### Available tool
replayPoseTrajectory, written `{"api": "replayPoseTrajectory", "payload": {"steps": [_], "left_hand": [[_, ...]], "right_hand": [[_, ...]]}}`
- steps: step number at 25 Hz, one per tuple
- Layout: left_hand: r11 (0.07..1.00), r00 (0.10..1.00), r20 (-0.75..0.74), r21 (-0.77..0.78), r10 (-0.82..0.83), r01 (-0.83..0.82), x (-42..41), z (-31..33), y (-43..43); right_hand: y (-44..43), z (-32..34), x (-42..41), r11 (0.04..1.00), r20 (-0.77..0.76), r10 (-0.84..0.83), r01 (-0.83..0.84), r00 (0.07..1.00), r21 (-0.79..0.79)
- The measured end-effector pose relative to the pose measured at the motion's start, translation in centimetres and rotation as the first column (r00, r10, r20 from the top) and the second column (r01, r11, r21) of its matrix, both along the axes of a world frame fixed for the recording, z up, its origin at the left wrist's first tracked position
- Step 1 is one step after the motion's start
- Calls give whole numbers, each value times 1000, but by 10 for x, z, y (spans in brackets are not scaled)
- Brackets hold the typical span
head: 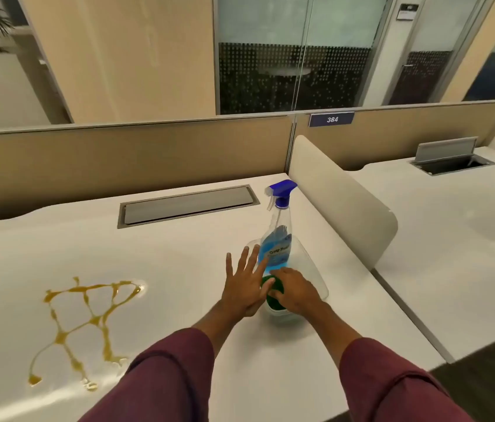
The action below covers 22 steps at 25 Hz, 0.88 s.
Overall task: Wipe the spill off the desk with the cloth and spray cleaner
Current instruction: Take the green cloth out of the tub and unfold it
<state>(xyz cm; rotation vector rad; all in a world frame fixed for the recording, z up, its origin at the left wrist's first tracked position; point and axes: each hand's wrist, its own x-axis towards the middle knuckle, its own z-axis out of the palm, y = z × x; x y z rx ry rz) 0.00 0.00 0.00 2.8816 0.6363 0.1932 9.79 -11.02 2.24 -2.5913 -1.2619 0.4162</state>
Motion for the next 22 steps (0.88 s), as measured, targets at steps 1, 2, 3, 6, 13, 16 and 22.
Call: {"api": "replayPoseTrajectory", "payload": {"steps": [1,2,3,6,13,16,22], "left_hand": [[1000,1000,-16,19,-15,16,4,0,-1],[999,998,-39,24,-46,47,7,1,-2],[997,996,-58,24,-66,67,9,4,-2],[985,987,-54,-84,-153,148,17,11,-10],[998,946,-320,-54,-46,31,53,27,-16],[997,931,-362,-81,-43,15,60,24,-8],[981,944,-327,-193,-51,-14,65,21,2]], "right_hand": [[0,-2,6,1000,-28,29,-30,999,-7],[1,-3,10,998,-53,54,-54,997,-12],[2,-5,13,998,-70,67,-68,995,-13],[4,-7,22,997,-127,81,-83,989,-9],[4,7,51,966,-263,171,-214,950,-146],[1,7,56,937,-234,214,-267,948,-225],[-6,-4,55,965,-170,214,-235,962,-113]]}}
